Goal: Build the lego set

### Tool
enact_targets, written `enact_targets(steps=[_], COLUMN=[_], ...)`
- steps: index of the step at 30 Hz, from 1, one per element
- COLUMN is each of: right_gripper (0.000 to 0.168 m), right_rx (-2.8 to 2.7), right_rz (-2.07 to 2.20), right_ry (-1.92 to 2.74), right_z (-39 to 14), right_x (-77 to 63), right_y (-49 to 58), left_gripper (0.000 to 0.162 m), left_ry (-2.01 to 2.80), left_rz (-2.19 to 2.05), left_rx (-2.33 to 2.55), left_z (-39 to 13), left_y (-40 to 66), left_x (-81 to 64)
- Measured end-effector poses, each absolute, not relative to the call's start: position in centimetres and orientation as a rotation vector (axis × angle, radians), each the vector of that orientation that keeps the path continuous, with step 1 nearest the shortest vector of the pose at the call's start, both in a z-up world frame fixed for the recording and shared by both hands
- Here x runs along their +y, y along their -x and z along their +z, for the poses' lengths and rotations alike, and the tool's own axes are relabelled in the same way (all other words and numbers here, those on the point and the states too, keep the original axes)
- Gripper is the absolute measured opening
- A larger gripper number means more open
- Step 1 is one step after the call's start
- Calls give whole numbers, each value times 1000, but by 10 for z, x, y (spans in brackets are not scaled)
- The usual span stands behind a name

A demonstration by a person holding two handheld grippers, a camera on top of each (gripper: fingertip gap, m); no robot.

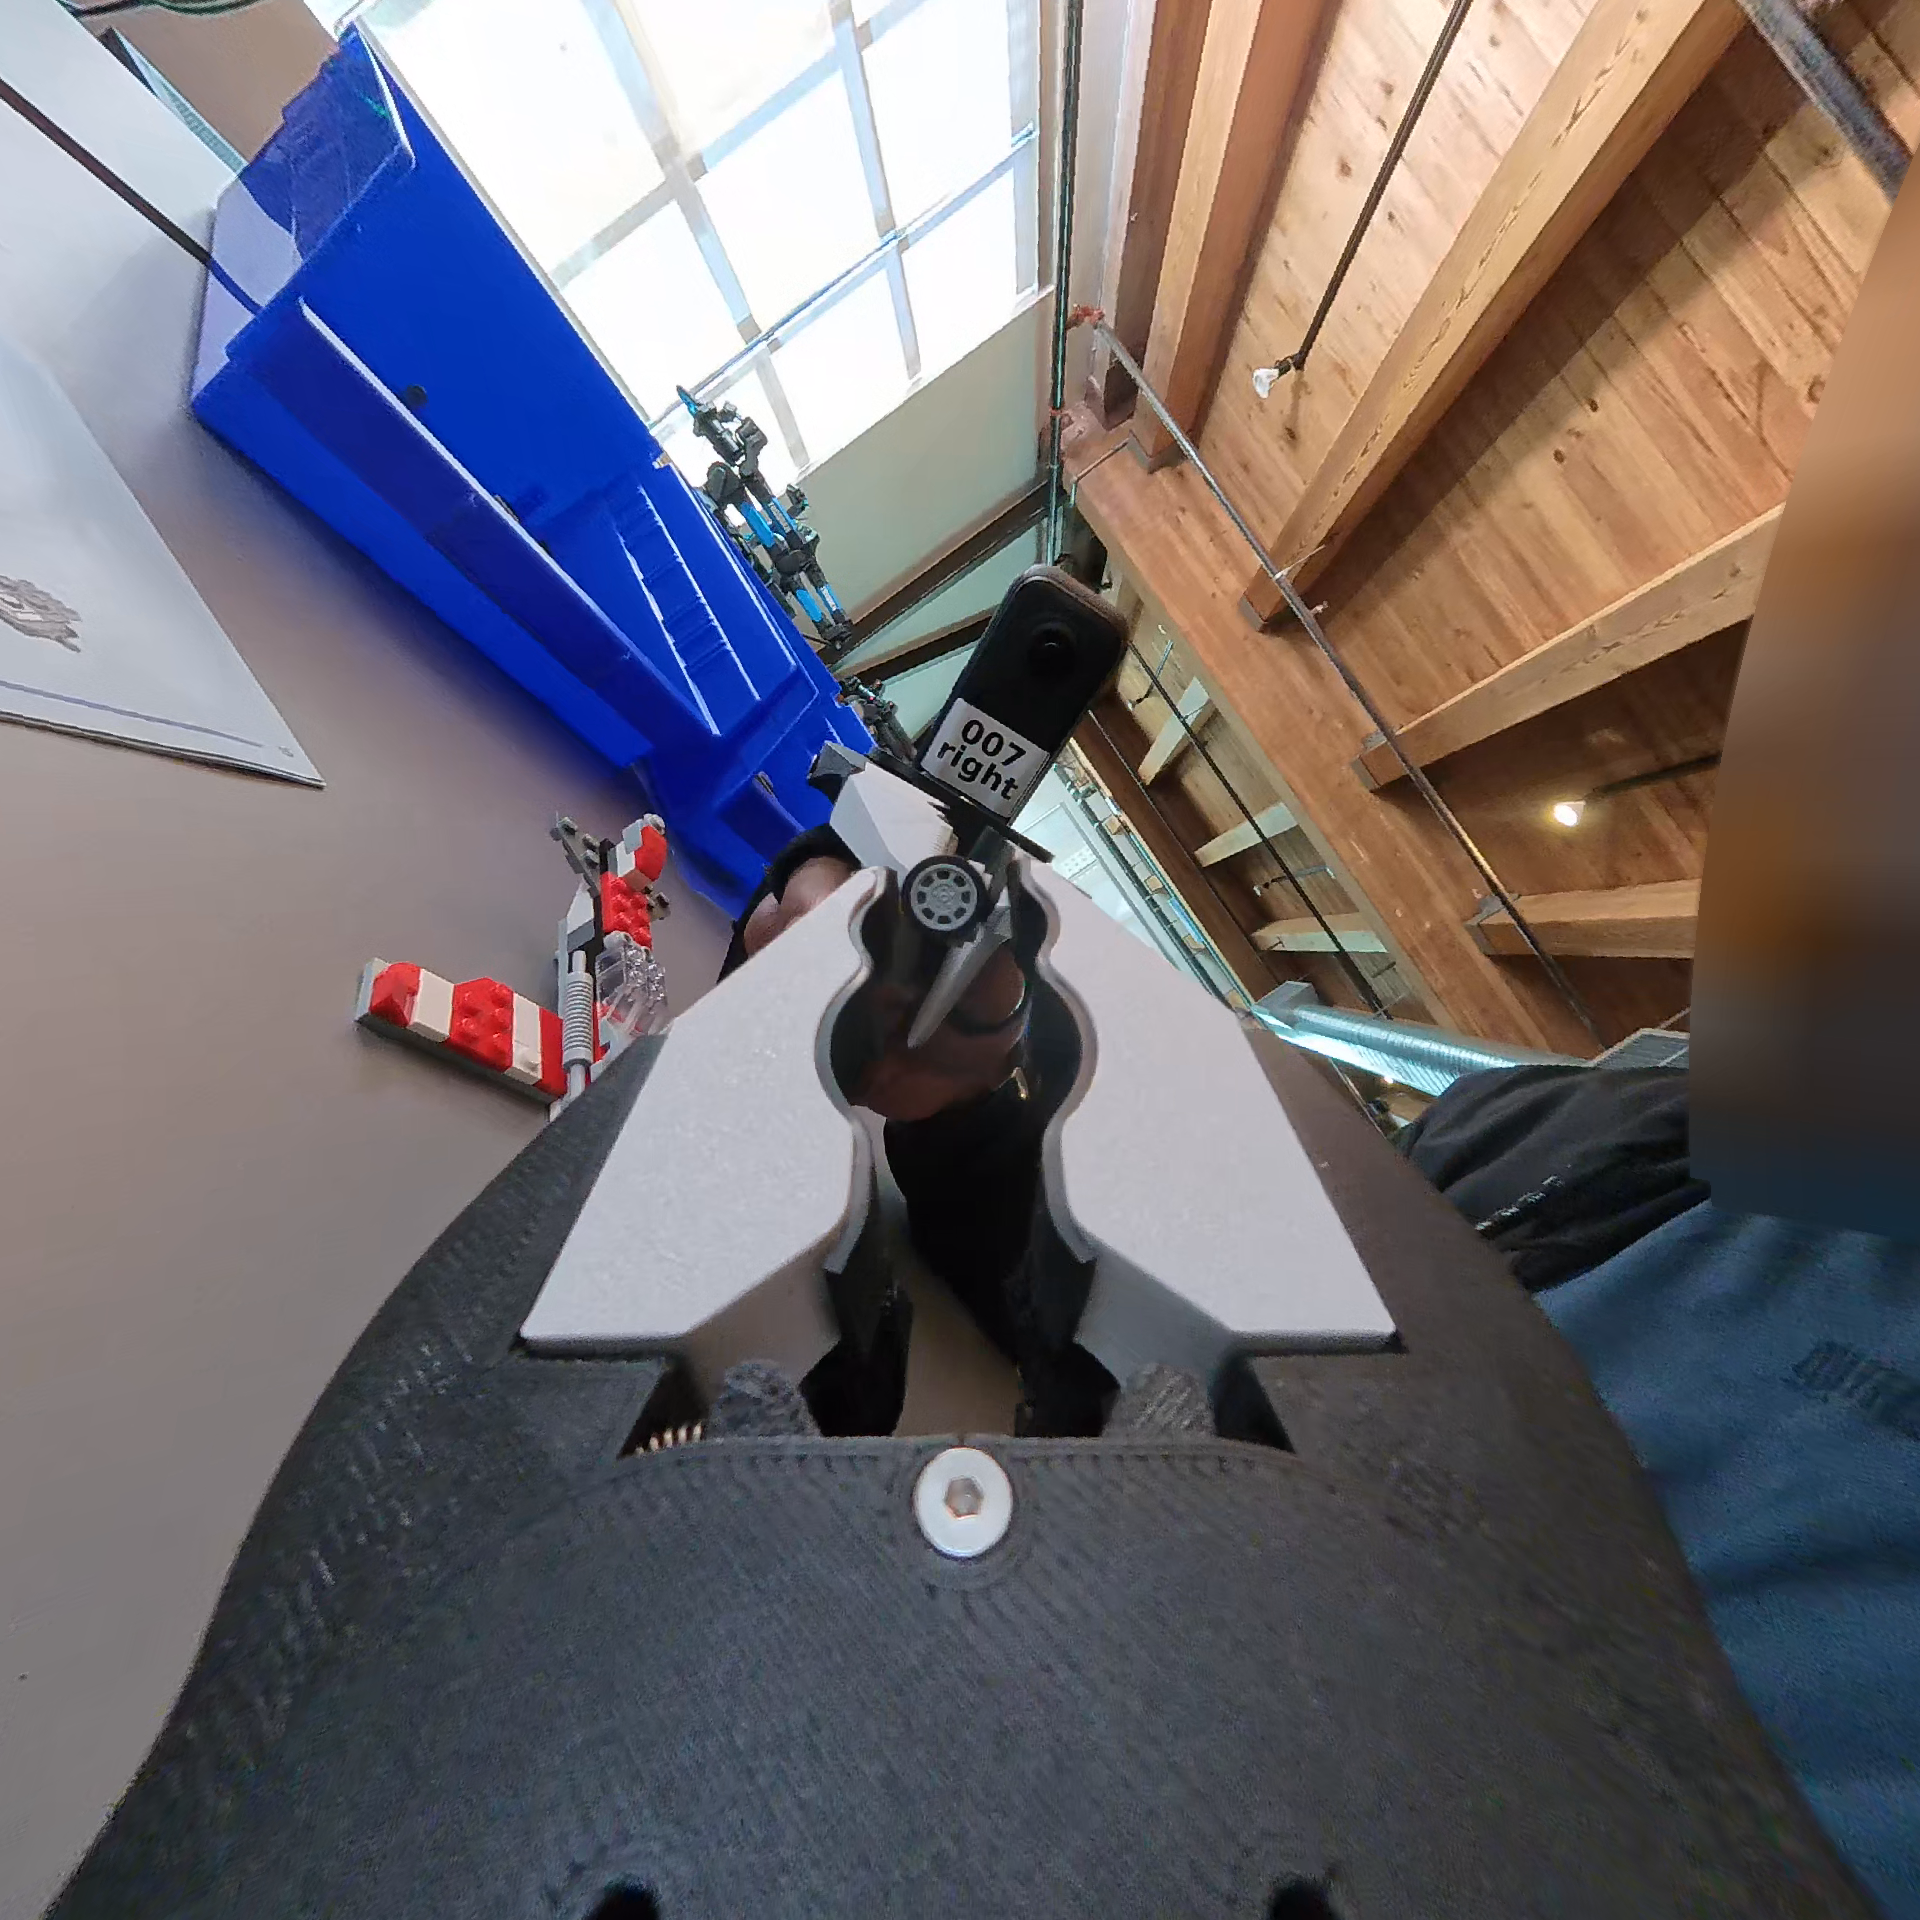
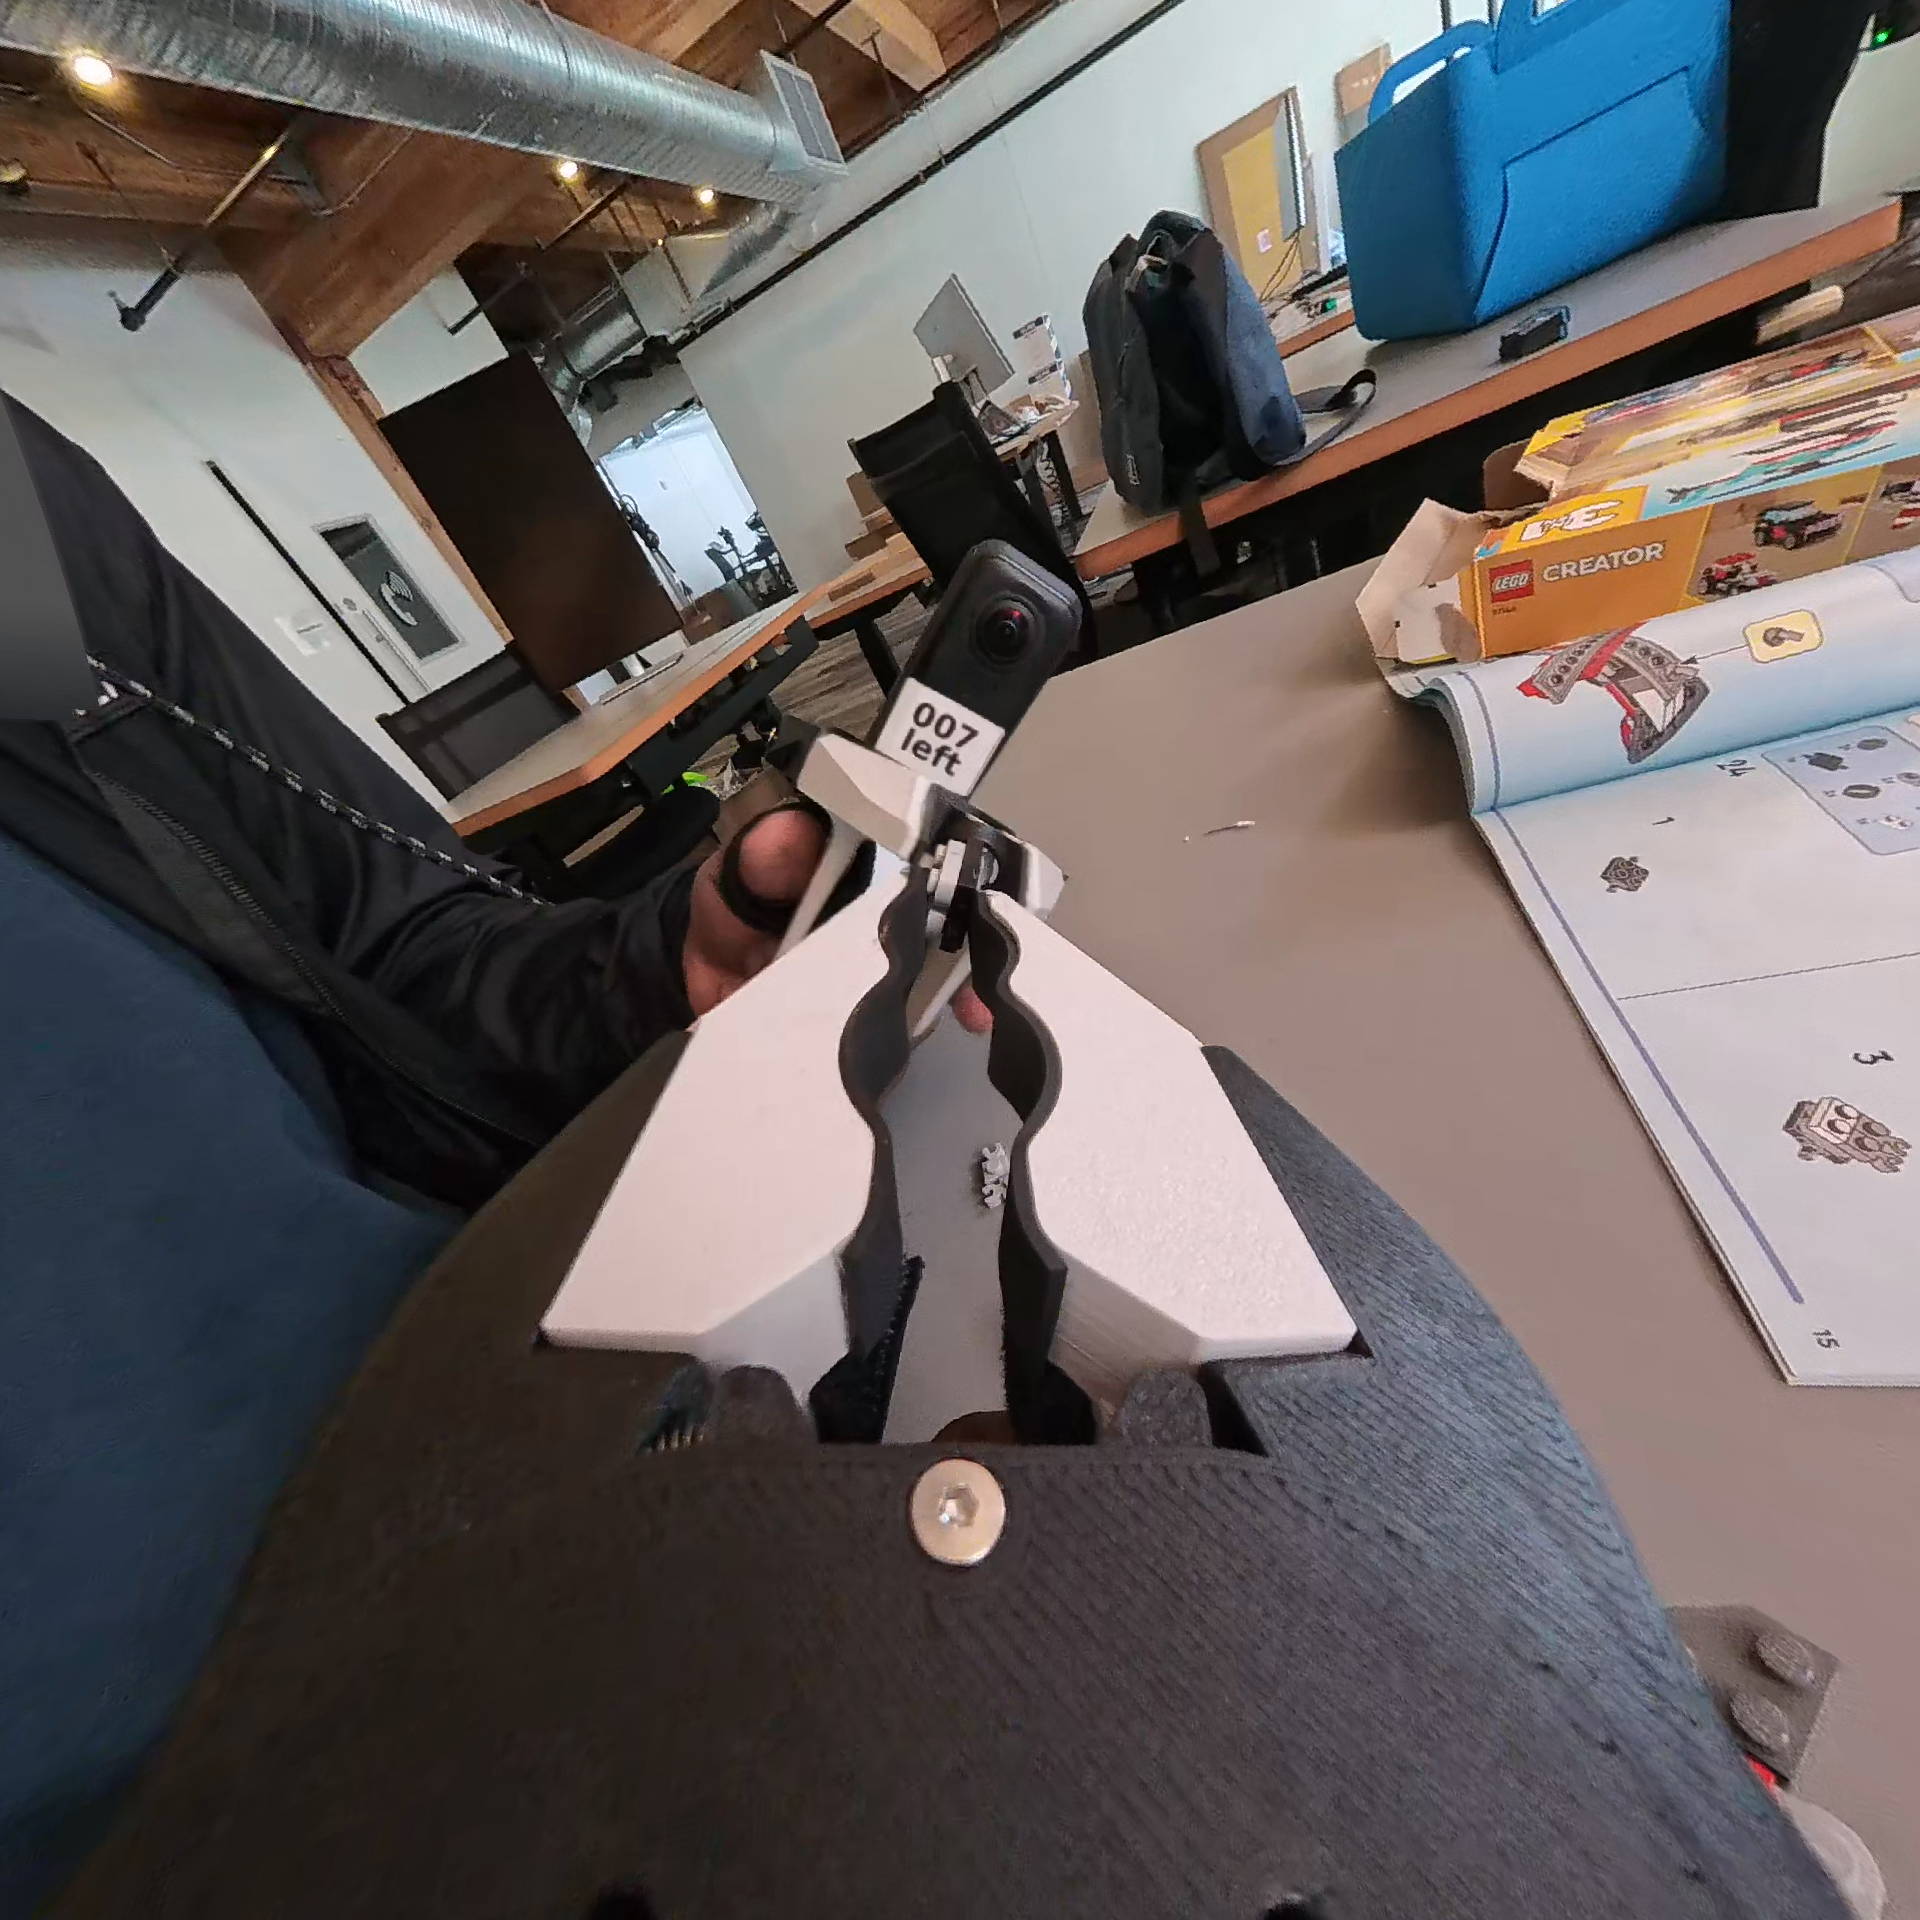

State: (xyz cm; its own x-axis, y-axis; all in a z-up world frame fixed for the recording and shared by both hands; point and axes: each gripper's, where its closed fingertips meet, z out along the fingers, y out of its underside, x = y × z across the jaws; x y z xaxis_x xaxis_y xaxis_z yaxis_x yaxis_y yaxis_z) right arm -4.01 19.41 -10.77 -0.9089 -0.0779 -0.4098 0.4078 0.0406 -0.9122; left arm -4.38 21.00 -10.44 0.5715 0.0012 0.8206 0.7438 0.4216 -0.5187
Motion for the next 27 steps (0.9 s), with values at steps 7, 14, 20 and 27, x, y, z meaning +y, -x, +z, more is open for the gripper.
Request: enact_targets(steps=[7, 14, 20, 27], right_gripper=[7, 7, 7, 7], right_rx=[2003, 2089, 2110, 2166], right_rz=[-1958, -1943, -1924, -1931], right_ry=[-335, -294, -277, -253], right_z=[-106, -108, -110, -111], right_x=[191, 192, 192, 192], right_y=[40, 38, 36, 37], left_gripper=[17, 17, 16, 16], left_ry=[1018, 1053, 1089, 1083], left_rz=[-562, -581, -581, -614], left_rx=[-852, -840, -833, -852], left_z=[-105, -107, -108, -109], left_y=[46, 43, 41, 42], left_x=[205, 206, 207, 206])
